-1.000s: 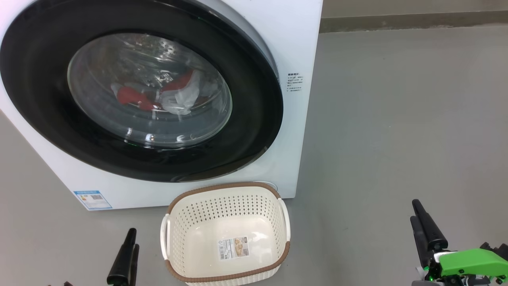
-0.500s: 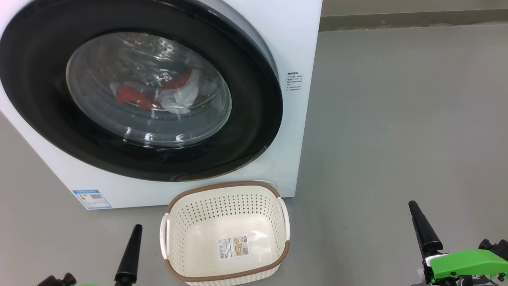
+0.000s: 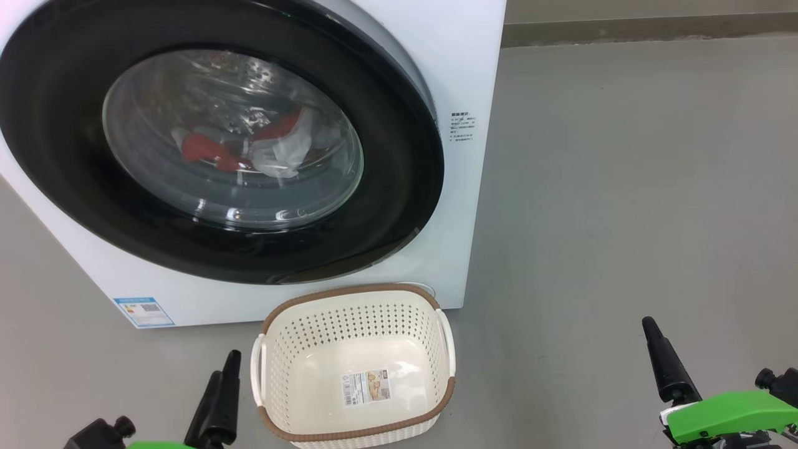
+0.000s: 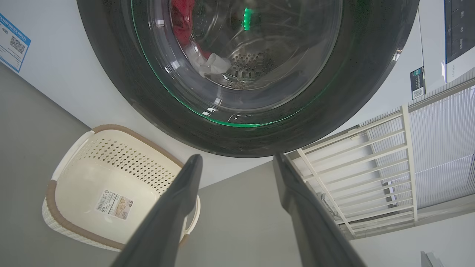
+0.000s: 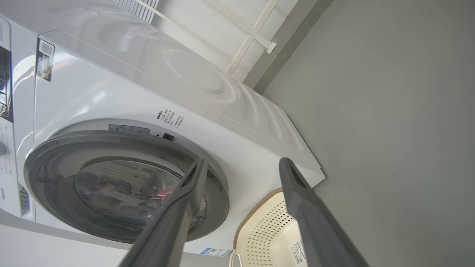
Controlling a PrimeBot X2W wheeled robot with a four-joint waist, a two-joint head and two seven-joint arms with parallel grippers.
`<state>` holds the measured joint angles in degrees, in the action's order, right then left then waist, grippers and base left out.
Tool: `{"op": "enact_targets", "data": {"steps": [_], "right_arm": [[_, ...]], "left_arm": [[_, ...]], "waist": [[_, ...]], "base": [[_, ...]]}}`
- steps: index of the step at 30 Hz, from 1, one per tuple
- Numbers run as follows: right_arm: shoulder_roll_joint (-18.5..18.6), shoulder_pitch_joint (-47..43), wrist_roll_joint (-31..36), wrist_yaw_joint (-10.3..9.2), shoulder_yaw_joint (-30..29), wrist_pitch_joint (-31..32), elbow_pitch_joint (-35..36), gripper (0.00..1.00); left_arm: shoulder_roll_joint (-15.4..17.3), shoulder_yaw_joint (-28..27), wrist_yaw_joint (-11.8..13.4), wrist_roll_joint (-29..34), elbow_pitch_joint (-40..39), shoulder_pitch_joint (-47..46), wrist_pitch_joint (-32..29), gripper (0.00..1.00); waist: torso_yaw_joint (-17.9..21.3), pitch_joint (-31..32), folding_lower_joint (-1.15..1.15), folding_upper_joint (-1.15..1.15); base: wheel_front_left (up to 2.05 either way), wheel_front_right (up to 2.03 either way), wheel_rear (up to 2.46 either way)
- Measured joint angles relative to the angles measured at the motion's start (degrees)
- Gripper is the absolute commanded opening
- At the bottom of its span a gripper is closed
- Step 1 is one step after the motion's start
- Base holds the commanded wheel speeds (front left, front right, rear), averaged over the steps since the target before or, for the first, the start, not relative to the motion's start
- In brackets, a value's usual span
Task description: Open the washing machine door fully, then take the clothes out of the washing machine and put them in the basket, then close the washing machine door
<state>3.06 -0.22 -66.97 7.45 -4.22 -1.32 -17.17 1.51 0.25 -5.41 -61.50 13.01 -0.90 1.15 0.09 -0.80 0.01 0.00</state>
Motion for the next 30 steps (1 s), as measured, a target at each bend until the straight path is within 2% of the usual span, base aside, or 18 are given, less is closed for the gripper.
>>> {"op": "enact_targets", "data": {"steps": [30], "right_arm": [[1.1, -2.1, 17.9, 0.0, 1.4, -4.8, 2.2, 1.0]], "left_arm": [[0.4, 3.2, 2.5, 20.3, -3.5, 1.3, 5.0, 1.0]], "waist": [[-0.1, -0.2, 0.0, 0.0]], "base": [[0.0, 0.0, 0.0]]}}
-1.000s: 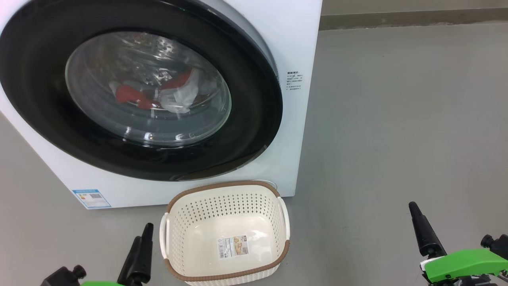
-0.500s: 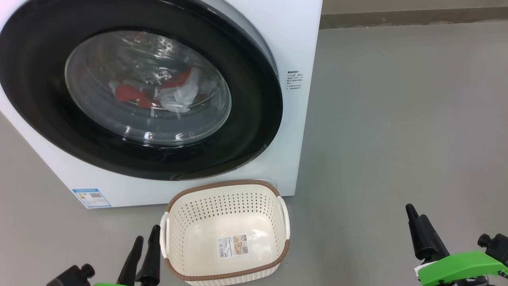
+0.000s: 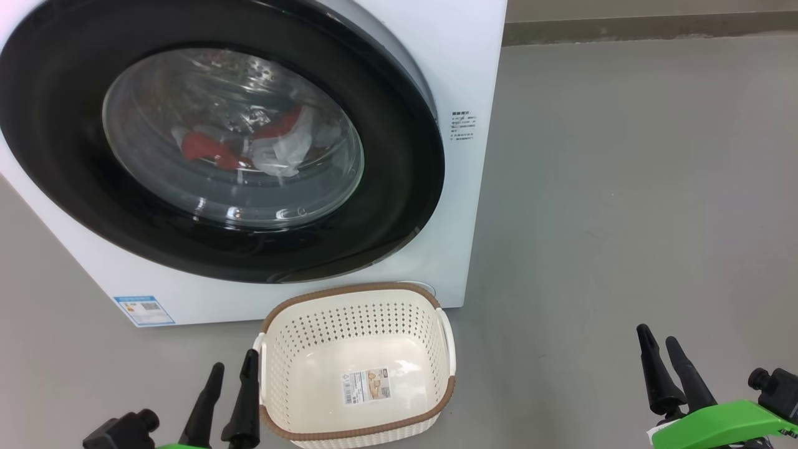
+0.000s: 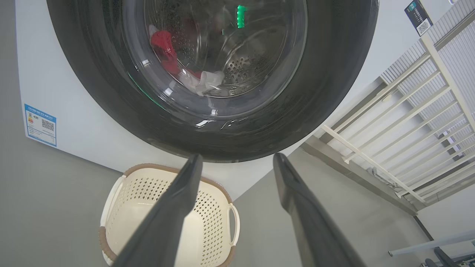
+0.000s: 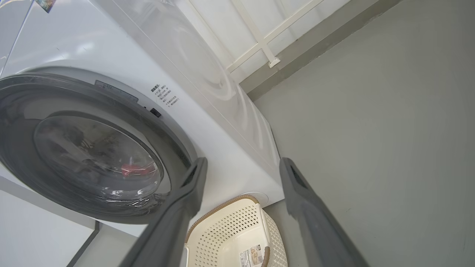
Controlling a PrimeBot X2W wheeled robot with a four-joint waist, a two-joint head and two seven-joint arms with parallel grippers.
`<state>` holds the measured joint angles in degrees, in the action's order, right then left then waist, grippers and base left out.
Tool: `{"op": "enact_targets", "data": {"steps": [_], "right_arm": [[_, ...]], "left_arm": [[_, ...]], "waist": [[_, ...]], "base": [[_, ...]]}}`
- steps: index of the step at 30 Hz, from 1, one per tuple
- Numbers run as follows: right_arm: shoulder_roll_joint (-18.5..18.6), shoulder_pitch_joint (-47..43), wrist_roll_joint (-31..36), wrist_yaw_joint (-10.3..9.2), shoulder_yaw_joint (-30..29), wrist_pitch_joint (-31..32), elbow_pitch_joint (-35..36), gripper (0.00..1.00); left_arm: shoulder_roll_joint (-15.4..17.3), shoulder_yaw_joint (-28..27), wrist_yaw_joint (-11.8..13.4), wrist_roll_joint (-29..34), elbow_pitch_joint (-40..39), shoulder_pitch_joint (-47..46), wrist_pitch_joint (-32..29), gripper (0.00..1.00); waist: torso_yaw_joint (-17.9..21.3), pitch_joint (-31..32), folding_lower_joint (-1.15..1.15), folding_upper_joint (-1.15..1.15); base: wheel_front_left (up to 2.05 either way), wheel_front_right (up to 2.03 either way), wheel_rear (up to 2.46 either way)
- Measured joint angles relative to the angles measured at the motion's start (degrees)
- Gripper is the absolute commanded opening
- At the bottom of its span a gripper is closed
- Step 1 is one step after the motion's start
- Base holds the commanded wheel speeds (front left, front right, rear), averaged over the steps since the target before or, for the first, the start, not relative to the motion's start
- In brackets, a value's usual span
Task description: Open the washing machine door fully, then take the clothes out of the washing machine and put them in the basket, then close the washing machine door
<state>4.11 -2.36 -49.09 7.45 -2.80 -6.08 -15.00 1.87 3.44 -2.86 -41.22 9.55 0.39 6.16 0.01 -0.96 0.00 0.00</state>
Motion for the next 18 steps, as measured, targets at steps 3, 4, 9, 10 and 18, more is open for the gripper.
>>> {"op": "enact_targets", "data": {"steps": [3, 4, 9, 10, 18], "right_arm": [[0.2, 0.0, 1.2, 0.0, 0.1, -0.6, 0.0, 1.0], [0.4, 0.0, 1.9, 0.0, 0.2, -0.6, 0.0, 1.0], [1.0, 0.0, 4.7, 0.0, 0.6, -1.6, 0.1, 1.0], [1.0, 0.0, 5.3, 0.0, 0.8, -1.6, 0.1, 1.0], [1.3, 0.0, 9.5, 0.0, 1.7, -2.9, 0.2, 1.0]], "left_arm": [[0.0, 0.2, 0.4, 2.1, -0.2, 0.0, 0.5, 1.0], [0.0, 0.2, 0.4, 2.6, -0.3, 0.0, 0.6, 1.0], [0.2, 0.5, 0.9, 5.5, -0.9, 0.7, 1.3, 1.0], [0.2, 0.6, 0.9, 6.0, -1.0, 0.9, 1.6, 1.0], [0.2, 0.9, 1.9, 9.9, -1.7, 1.0, 2.7, 1.0]], "waist": [[0.0, -0.1, 0.0, 0.0], [0.0, -0.1, 0.0, 0.0], [0.1, -0.1, 0.0, 0.0], [0.1, -0.1, 0.0, 0.0], [0.2, -0.3, 0.0, 0.0]], "base": [[0.0, 0.0, 0.0], [0.0, 0.0, 0.0], [0.0, 0.0, 0.0], [0.0, 0.0, 0.0], [0.0, 0.0, 0.0]]}}
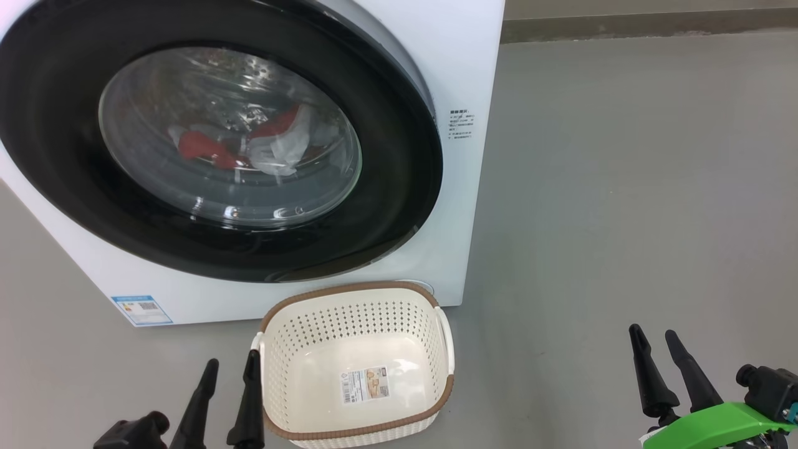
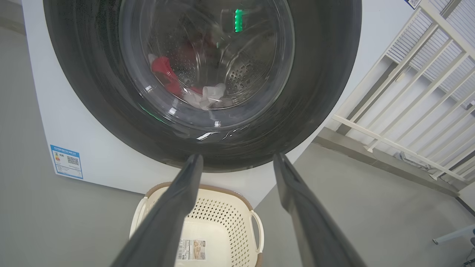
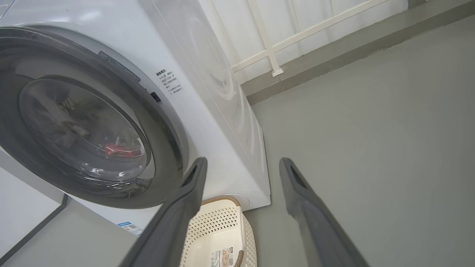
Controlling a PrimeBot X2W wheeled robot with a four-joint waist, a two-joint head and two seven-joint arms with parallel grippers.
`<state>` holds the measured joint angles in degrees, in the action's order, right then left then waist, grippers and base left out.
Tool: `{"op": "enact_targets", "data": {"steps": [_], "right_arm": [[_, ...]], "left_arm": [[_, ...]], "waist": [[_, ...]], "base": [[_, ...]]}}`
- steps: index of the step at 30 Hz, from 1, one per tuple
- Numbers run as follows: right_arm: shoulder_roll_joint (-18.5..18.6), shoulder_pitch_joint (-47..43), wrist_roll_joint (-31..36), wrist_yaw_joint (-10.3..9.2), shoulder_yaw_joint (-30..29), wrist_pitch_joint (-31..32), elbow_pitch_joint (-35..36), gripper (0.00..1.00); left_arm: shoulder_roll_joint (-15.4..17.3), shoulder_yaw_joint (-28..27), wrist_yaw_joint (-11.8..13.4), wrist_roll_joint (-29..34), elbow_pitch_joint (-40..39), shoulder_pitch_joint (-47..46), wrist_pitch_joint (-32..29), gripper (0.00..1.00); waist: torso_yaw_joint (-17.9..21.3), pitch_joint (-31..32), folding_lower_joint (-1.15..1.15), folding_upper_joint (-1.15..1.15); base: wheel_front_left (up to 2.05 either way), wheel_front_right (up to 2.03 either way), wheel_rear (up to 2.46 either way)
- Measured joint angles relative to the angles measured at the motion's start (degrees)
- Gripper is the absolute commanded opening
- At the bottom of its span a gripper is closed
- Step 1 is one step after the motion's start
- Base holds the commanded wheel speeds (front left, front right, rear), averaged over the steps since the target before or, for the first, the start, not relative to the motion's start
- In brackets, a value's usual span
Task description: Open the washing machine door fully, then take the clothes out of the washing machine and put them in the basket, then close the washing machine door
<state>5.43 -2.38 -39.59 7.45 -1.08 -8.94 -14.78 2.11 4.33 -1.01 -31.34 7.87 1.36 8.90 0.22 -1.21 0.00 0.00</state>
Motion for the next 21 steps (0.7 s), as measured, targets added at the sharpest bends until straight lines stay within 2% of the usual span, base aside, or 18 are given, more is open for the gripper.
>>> {"op": "enact_targets", "data": {"steps": [21], "right_arm": [[1.4, -1.5, 11.7, 0.01, 0.4, -3.4, 1.0, 1.0]], "left_arm": [[0.3, 1.0, 1.7, 12.7, -1.3, 0.2, 3.4, 1.0]], "waist": [[0.3, -0.8, 0.0, 0.0]], "base": [[0.0, 0.0, 0.0]]}}
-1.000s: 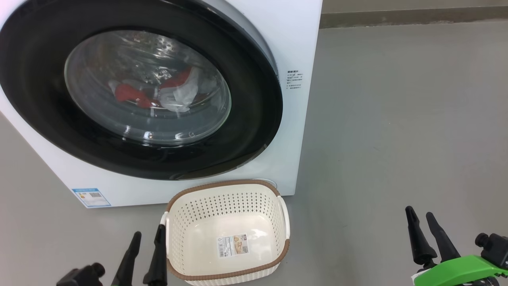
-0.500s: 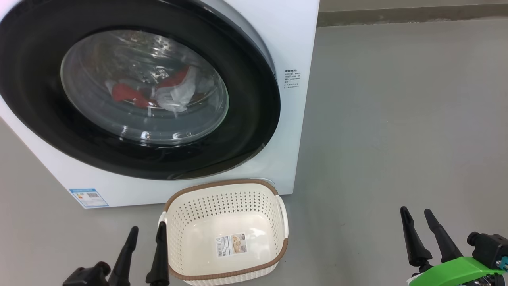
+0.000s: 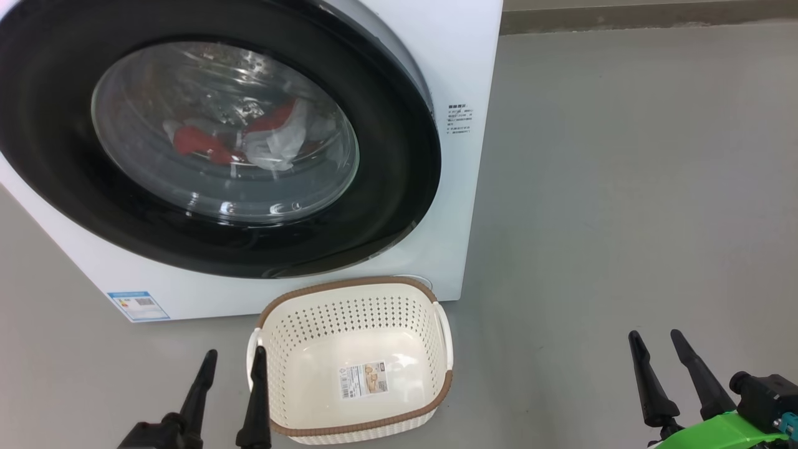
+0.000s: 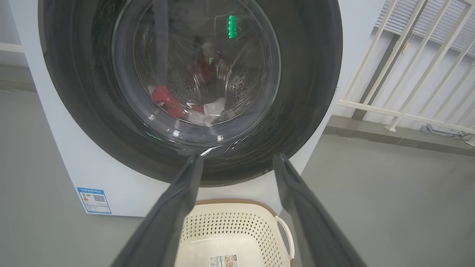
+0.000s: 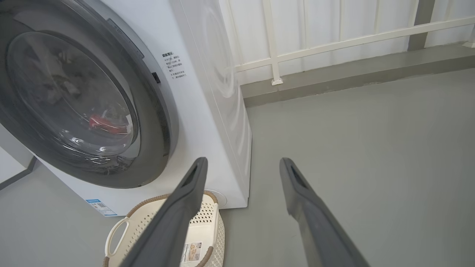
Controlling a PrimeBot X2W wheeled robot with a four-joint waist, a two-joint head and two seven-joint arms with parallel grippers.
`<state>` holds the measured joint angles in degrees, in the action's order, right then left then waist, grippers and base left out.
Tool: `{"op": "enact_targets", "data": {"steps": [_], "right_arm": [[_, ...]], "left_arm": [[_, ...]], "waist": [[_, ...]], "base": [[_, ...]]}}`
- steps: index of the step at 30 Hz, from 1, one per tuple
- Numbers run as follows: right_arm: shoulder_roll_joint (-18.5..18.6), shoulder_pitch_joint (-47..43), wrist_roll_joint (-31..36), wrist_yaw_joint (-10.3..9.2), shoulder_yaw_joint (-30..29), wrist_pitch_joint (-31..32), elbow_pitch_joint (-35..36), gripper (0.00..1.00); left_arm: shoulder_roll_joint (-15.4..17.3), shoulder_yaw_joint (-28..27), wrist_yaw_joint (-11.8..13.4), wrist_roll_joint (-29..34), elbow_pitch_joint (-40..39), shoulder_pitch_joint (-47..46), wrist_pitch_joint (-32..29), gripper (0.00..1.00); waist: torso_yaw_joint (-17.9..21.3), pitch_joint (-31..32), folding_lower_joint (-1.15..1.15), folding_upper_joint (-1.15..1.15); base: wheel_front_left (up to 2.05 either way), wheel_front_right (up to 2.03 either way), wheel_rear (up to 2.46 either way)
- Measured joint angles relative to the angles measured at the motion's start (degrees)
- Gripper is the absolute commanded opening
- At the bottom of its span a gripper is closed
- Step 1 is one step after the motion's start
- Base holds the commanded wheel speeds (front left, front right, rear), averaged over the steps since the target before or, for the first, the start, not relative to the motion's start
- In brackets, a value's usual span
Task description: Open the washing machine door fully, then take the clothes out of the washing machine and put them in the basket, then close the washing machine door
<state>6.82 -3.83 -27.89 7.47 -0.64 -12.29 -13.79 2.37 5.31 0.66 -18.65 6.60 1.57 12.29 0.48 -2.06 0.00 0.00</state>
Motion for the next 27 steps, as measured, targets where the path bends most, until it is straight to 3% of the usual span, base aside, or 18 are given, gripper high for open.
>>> {"op": "enact_targets", "data": {"steps": [13, 27], "right_arm": [[0.1, -0.9, 6.8, 0.0, -1.6, -1.9, 0.8, 1.0], [-0.3, -2.0, 6.8, 0.0, -4.1, -2.2, 1.5, 1.0]], "left_arm": [[0.1, 0.1, 1.1, 6.7, 0.8, 0.9, 2.0, 1.0], [0.1, -0.7, 1.2, 6.5, 1.9, 0.9, 2.0, 1.0]], "waist": [[-0.1, -0.3, 0.0, 0.0], [0.3, -0.4, 0.0, 0.0]], "base": [[0.0, 0.0, 0.0], [0.0, 0.0, 0.0]]}}
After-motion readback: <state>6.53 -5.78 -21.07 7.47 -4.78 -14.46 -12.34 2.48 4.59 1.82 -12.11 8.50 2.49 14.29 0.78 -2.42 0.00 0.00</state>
